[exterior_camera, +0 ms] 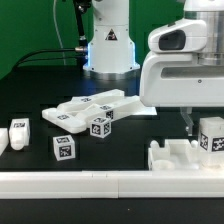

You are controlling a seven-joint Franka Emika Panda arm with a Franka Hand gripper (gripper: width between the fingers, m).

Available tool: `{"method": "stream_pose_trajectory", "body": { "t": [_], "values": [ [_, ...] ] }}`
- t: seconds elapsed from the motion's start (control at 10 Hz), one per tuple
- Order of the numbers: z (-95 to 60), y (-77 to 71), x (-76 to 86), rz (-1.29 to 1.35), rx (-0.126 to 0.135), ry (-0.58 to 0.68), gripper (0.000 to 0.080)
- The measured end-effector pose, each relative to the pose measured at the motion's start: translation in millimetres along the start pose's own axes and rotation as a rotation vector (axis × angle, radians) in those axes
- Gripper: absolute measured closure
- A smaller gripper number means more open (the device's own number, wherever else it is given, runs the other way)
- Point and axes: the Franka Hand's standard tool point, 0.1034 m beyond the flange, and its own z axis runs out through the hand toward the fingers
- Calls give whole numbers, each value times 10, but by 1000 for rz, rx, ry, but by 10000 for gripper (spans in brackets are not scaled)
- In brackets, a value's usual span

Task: Assemble chair

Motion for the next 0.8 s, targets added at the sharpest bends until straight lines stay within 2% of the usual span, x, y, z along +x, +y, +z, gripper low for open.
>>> {"method": "stream_pose_trajectory", "body": {
  "t": [0.2, 0.4, 0.5, 0.6, 0.8],
  "values": [
    [5, -29, 10, 184, -3, 4, 517],
    [11, -59, 1, 513, -3, 12, 517],
    [12, -74, -18, 674, -14, 7, 517],
    [10, -91, 9, 929, -7, -2, 517],
    [15, -64, 68, 1210, 37, -21, 515]
  ]
}}
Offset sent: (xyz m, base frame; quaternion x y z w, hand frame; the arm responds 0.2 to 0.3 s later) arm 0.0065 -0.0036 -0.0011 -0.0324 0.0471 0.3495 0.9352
